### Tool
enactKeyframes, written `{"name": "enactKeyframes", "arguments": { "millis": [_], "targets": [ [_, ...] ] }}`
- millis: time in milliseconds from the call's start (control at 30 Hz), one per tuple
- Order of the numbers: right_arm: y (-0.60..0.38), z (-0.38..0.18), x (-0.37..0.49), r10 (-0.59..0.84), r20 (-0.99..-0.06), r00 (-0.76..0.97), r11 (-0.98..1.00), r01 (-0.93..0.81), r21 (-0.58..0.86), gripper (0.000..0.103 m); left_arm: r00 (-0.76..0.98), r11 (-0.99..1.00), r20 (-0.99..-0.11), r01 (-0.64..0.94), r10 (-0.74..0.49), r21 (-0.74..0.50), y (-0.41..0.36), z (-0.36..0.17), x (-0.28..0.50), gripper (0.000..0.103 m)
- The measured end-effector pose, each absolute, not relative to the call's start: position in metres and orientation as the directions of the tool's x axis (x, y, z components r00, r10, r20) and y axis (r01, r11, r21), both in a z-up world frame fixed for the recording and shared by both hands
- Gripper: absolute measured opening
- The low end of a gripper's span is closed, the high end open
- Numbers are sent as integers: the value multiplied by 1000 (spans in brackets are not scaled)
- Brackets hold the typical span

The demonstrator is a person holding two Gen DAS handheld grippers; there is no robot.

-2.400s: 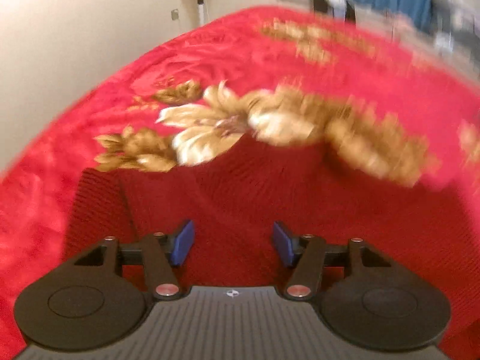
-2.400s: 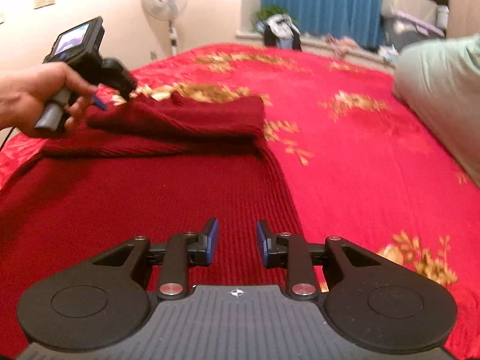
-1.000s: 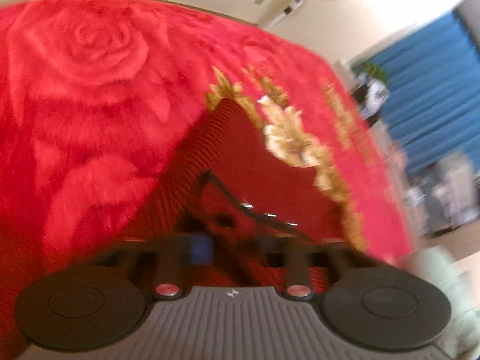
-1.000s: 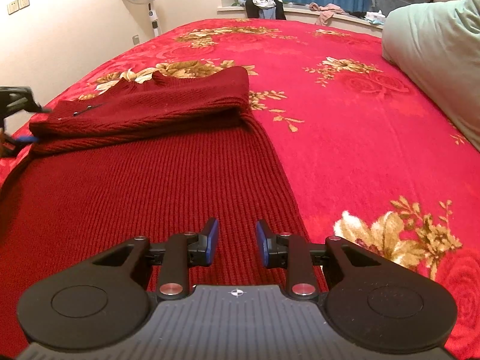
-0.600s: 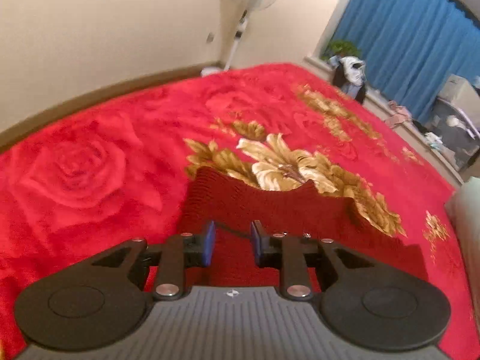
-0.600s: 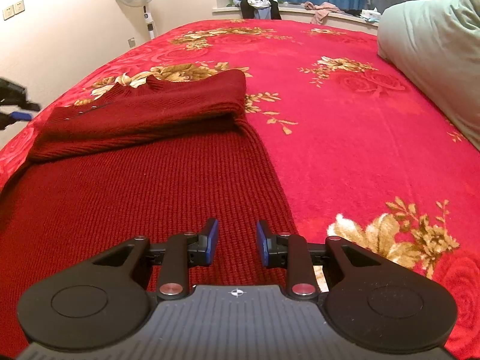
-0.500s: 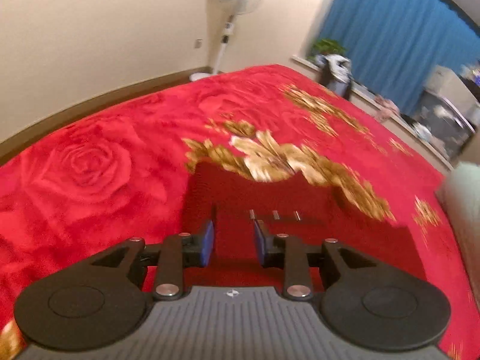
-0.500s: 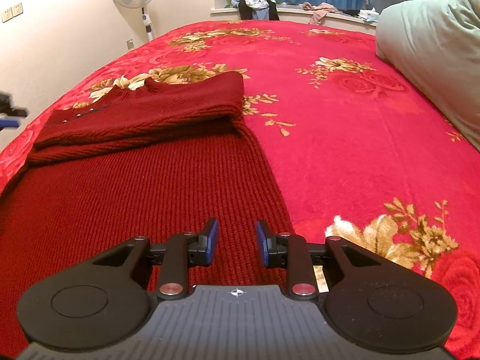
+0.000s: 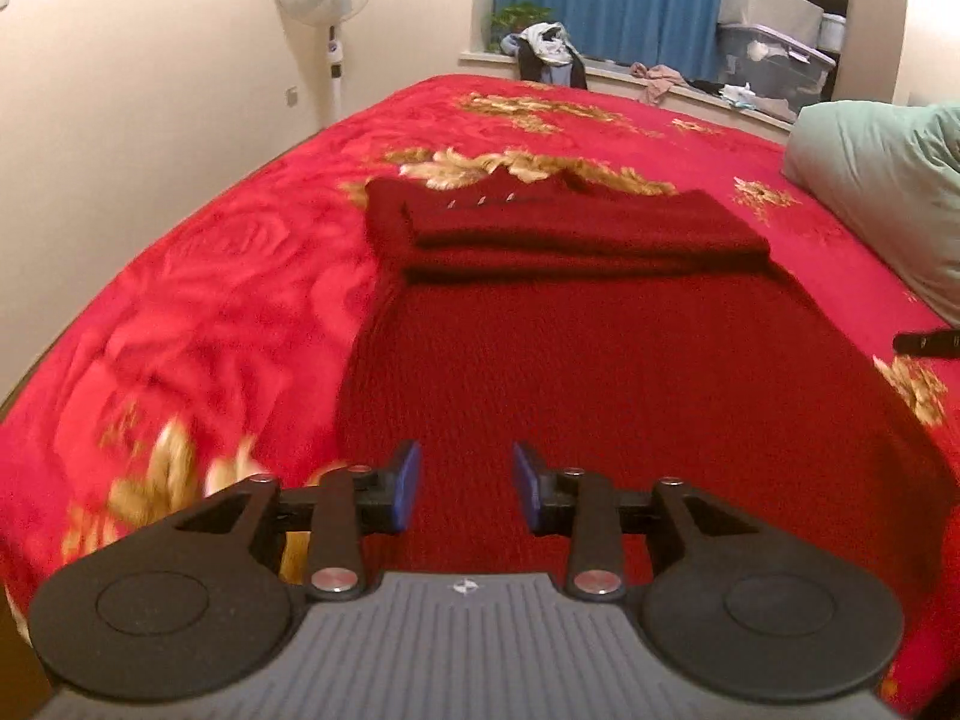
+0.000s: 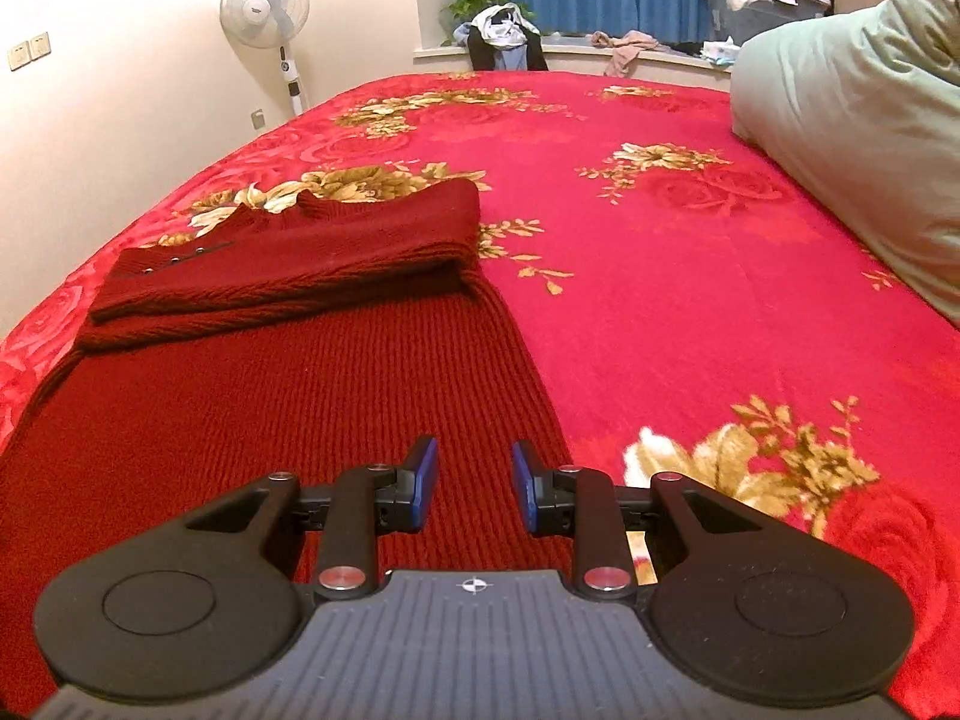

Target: Fold small clothes

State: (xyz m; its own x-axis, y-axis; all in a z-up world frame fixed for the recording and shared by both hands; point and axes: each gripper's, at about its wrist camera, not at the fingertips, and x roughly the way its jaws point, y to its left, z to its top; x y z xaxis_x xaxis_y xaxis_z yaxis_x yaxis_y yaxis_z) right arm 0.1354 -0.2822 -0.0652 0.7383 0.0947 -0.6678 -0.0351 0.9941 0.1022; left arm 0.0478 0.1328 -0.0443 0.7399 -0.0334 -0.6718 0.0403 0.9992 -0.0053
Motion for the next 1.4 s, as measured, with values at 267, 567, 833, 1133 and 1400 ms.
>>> {"name": "enactKeyframes", "arguments": {
  "millis": [267, 567, 833, 1133, 1400],
  "targets": [
    [-300, -70, 110, 51, -682, 730, 998, -8, 67, 29, 672, 989, -740, -121, 17, -88, 169, -64, 25, 42],
    [-366, -83, 82, 25, -707, 707, 975, 138, 172, 31, 598, 955, -801, -225, -20, -191, 191, -73, 32, 46],
    [-371, -120, 82, 111, -792, 601, 958, 148, 246, 36, 533, 923, -845, -299, -49, -242, 200, -85, 29, 47],
    [-348, -132, 93, 109, -804, 585, 979, 78, 189, 40, 490, 958, -871, -230, -38, -171, 187, -98, 33, 47],
    [-361, -105, 81, 217, -723, 655, 942, 54, 331, 8, 589, 955, -800, -157, -115, -253, 187, -73, 15, 13]
  ]
}}
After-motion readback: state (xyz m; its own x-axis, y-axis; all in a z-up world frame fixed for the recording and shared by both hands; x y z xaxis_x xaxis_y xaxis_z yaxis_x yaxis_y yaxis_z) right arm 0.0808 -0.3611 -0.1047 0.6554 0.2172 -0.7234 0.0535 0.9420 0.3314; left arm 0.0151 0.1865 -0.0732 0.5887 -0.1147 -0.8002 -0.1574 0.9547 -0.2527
